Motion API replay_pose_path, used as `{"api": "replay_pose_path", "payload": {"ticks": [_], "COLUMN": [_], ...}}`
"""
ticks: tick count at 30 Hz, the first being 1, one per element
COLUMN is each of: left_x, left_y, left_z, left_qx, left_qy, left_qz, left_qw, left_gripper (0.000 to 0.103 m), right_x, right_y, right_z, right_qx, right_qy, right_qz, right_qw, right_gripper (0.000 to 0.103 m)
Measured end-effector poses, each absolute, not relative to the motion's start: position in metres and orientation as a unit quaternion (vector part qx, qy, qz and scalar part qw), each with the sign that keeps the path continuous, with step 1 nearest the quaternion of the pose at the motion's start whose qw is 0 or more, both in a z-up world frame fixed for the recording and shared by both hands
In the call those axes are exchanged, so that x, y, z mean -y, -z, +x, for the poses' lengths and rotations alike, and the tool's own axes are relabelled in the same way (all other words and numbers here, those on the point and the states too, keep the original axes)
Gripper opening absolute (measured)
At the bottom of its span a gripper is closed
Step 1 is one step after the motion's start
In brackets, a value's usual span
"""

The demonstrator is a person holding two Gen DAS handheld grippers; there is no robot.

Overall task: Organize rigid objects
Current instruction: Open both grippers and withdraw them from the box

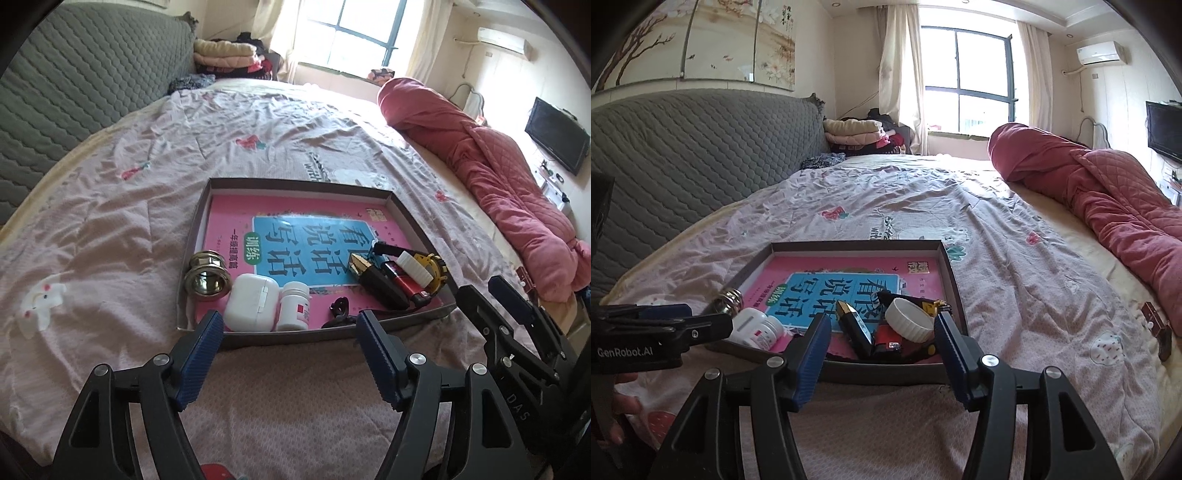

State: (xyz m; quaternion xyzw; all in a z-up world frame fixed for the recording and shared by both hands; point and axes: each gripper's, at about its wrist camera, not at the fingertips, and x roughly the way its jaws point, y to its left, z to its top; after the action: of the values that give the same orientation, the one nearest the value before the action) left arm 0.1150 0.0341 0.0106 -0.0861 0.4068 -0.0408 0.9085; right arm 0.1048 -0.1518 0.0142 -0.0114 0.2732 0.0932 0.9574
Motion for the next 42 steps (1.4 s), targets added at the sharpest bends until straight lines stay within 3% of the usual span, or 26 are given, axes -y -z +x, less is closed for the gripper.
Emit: {"api": "replay_pose_path", "payload": {"ticks": [28, 42], "left_x": [-0.046, -0.047], "left_y": [-0.048, -0.036], "left_z": [0.048, 0.024], "left_qx": [-0.375, -0.379], "left_qy": [0.006, -0.004], "left_qz": [-0.073, -0.073], "left_qw": [0.924, 0.922], "left_gripper": [0.076, 0.076], "right_x": [0.138, 0.133], "right_y": [-0.048, -0.04], "right_z": [0.043, 0.02], "right_qx": [-0.258, -0.278], "right_qy": [-0.086, -0.091], "right_qz": [-0.021, -0.023], "right_qw": [0.962, 0.956], "right_gripper": [0.058, 0.058]}}
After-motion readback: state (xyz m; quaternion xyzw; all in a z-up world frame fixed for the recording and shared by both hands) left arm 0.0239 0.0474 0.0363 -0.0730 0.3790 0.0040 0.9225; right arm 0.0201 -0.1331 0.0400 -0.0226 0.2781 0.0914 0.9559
